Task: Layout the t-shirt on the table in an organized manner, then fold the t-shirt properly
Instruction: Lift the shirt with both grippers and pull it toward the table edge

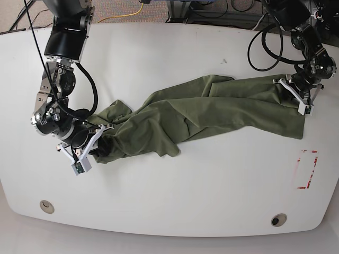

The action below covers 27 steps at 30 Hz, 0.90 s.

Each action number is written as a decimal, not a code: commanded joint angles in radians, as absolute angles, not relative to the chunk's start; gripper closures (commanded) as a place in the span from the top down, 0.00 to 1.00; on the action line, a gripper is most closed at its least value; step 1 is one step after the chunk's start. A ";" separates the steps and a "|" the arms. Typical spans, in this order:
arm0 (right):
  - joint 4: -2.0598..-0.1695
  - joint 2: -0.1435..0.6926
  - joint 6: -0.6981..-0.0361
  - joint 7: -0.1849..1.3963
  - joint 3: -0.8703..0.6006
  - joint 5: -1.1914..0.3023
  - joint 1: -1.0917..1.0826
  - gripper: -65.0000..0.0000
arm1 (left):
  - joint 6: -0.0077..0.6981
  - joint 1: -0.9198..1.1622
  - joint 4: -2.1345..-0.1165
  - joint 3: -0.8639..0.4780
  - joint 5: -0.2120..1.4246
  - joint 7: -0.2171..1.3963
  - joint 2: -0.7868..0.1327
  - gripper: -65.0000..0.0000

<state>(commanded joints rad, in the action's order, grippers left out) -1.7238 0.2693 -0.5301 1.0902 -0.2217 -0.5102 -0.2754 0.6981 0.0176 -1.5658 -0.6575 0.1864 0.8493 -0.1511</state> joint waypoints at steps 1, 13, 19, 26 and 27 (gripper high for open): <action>-1.735 0.269 -0.530 1.090 -0.222 -0.510 -0.275 0.00 | 0.698 0.015 -1.580 -0.659 0.186 0.851 -0.151 0.00; -1.828 0.303 -0.530 1.096 -0.222 -0.510 -0.366 0.00 | 0.698 -0.150 -1.797 -0.657 0.183 0.987 -0.159 0.00; -1.825 0.341 -0.530 1.096 -0.219 -0.510 -0.460 0.00 | 0.698 -0.305 -1.853 -0.636 0.183 1.043 -0.186 0.00; -1.824 0.400 -0.530 1.096 -0.216 -0.510 -0.553 0.00 | 0.698 -0.460 -1.853 -0.625 0.182 1.079 -0.229 0.00; -1.824 0.410 -0.532 1.096 -0.214 -0.510 -0.573 0.00 | 0.698 -0.490 -1.851 -0.625 0.182 1.089 -0.237 0.00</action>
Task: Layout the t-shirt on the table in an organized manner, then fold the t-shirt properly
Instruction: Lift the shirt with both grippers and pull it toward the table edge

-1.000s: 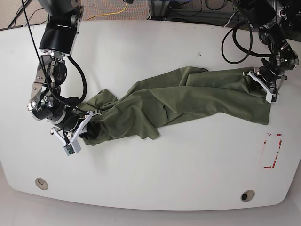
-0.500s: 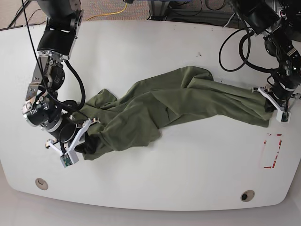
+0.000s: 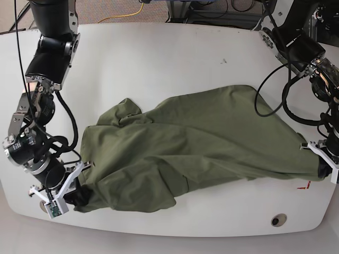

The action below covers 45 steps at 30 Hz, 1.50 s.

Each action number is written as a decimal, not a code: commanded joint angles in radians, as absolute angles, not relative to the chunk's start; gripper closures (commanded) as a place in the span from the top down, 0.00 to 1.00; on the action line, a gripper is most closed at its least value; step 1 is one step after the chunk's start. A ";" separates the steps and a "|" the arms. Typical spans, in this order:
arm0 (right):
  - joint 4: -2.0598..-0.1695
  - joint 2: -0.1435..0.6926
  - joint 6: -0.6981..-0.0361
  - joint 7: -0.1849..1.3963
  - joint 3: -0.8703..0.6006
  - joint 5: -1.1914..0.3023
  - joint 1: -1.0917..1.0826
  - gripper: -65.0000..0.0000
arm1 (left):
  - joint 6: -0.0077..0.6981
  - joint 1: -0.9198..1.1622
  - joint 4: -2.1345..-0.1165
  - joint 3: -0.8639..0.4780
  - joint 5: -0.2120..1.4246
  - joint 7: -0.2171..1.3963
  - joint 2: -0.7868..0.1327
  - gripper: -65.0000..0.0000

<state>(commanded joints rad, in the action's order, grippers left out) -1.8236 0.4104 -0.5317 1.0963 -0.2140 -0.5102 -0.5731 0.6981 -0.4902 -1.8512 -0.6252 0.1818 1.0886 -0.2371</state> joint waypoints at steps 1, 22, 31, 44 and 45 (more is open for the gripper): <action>-1.824 0.417 -0.533 1.096 -0.214 -0.510 -0.581 0.00 | 0.698 -0.501 -1.850 -0.625 0.182 1.092 -0.240 0.00; -1.747 0.544 -0.585 1.152 -0.214 -0.510 -0.842 0.00 | 0.698 -0.771 -1.851 -0.512 0.180 1.150 -0.269 0.00; -1.755 0.545 -0.585 1.193 -0.214 -0.510 -0.868 0.00 | 0.698 -0.782 -1.857 -0.510 0.183 1.198 -0.265 0.00; -1.891 0.568 -0.585 1.256 -0.223 -0.510 -0.722 0.00 | 0.698 -0.633 -1.936 -0.512 0.188 1.204 -0.265 0.00; -1.903 0.570 -0.585 1.260 -0.223 -0.510 -0.711 0.00 | 0.698 -0.622 -1.937 -0.512 0.189 1.204 -0.265 0.00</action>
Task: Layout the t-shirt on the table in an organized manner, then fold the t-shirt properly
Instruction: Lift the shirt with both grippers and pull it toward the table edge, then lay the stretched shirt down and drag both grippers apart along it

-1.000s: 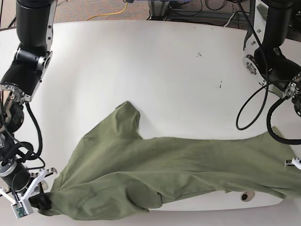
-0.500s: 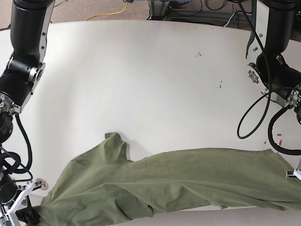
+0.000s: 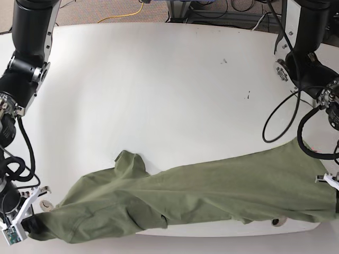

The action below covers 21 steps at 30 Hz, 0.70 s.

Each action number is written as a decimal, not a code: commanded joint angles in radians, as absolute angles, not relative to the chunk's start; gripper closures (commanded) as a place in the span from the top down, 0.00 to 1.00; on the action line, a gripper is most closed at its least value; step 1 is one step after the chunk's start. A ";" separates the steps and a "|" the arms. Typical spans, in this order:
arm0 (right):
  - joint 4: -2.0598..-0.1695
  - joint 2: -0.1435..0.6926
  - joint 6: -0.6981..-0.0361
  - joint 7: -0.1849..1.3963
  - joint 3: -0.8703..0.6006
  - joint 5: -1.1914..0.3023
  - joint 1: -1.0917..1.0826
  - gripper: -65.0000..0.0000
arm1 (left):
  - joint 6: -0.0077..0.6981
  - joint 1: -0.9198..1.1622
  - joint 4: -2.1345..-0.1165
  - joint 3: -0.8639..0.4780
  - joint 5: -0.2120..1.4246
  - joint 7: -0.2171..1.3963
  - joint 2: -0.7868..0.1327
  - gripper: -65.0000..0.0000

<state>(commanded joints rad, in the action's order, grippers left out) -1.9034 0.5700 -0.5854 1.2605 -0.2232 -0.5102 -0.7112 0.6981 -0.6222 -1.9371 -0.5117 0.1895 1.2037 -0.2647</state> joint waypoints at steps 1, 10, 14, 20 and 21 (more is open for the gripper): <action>-1.926 0.576 -0.585 1.271 -0.229 -0.510 -0.688 0.00 | 0.698 -0.601 -1.940 -0.512 0.200 1.204 -0.265 0.00; -1.974 0.579 -0.585 1.288 -0.326 -0.587 -0.567 0.00 | 0.698 -0.470 -1.948 -0.515 0.344 1.204 -0.275 0.00; -1.968 0.575 -0.579 1.288 -0.348 -0.608 -0.530 0.00 | 0.698 -0.446 -1.946 -0.519 0.346 1.201 -0.283 0.00; -1.885 0.527 -0.578 1.283 -0.341 -0.607 -0.535 0.00 | 0.698 -0.452 -1.928 -0.518 0.343 1.198 -0.280 0.00; -1.856 0.515 -0.578 1.277 -0.340 -0.607 -0.549 0.00 | 0.698 -0.455 -1.917 -0.516 0.343 1.198 -0.280 0.00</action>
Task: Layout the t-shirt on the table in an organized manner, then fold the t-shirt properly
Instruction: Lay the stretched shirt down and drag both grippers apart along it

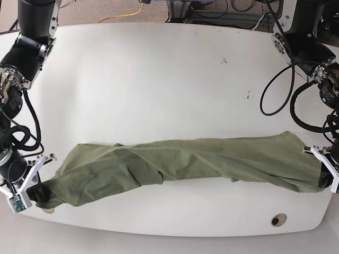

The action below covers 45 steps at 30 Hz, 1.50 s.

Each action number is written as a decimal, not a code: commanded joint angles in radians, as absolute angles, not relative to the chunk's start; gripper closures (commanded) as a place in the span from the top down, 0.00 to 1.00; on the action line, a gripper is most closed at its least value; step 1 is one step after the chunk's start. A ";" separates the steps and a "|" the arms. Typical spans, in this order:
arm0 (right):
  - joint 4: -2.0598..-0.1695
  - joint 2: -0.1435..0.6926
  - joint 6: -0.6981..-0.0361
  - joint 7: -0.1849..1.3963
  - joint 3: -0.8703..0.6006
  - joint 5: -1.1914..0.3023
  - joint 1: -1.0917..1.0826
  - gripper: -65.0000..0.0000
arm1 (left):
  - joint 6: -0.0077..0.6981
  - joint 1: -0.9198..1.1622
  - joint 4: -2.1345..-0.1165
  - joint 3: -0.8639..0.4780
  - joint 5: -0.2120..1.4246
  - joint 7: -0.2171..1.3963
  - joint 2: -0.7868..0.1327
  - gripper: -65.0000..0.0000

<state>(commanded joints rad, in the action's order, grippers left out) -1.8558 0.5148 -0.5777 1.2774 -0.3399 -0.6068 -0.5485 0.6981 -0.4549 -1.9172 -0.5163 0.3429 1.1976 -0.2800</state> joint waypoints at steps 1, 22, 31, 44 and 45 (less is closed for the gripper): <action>-1.834 0.507 -0.578 1.273 -0.338 -0.607 -0.555 0.00 | 0.698 -0.461 -1.910 -0.516 0.343 1.196 -0.280 0.00; -1.081 0.486 -0.581 0.725 0.085 -0.607 -0.762 0.00 | 0.698 -0.489 -1.372 -0.516 0.343 0.776 -0.337 0.00; -0.832 0.443 -0.575 0.526 0.232 -0.605 -0.857 0.13 | 0.698 -0.492 -1.170 -0.513 0.325 0.628 -0.395 0.02; -0.868 0.449 -0.533 0.576 0.282 -0.613 -0.901 1.00 | 0.698 -0.522 -1.081 -0.513 0.229 0.561 -0.429 0.81; -0.900 0.461 -0.533 0.604 0.282 -0.616 -0.885 1.00 | 0.698 -0.522 -1.081 -0.513 0.237 0.561 -0.438 0.81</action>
<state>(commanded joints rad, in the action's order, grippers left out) -0.8999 0.4611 -0.5332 0.6038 0.2816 -0.6160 -0.8846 0.6981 -0.5224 -1.0810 -0.5132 0.2371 0.5608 -0.4381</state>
